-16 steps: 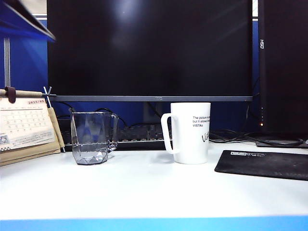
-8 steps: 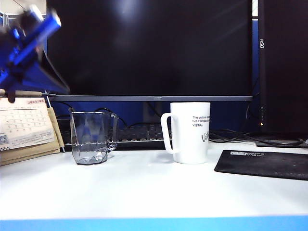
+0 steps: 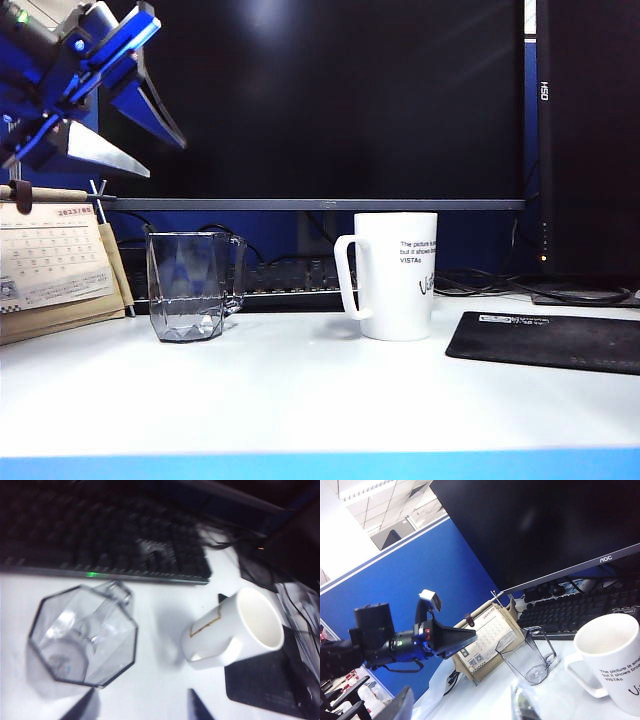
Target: Swap the positions of the transparent plastic cup and the white ceramic cup.
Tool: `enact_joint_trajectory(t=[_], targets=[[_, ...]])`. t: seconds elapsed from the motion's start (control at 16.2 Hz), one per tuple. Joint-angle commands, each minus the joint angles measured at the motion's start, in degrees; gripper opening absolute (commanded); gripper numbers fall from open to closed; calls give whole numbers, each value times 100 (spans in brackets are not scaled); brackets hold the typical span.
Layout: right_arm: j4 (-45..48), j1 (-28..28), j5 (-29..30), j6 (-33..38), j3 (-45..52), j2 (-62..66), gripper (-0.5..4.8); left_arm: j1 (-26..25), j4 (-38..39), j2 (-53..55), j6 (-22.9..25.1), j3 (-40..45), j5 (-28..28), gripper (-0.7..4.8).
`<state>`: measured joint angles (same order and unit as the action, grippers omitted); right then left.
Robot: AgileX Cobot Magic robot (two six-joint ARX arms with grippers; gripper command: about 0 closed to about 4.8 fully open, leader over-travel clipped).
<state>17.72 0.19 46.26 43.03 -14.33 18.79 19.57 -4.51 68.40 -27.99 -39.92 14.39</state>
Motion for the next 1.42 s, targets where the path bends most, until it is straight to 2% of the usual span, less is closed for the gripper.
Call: enact_joint_trajectory(t=[0.06, 0.37, 0.74, 0.92, 1.11, 1.42], targets=[[103, -2, -9, -20, -17, -7, 255, 4, 127, 39, -555, -28, -105, 247], [101, -2, -9, -20, -17, -7, 255, 2, 109, 544, -848, -28, -157, 247], [101, -2, -7, -20, -17, -9, 255, -2, 44, 691, -791, -28, -326, 247], [101, 0, -4, -20, -17, -9, 254, -2, -232, 863, -804, -31, -302, 247], [101, 0, -2, -15, -17, -9, 254, -2, -238, 1196, -807, -214, -127, 247], [101, -2, 20, 24, -17, -13, 254, -9, -232, 1432, -774, -382, -162, 247]])
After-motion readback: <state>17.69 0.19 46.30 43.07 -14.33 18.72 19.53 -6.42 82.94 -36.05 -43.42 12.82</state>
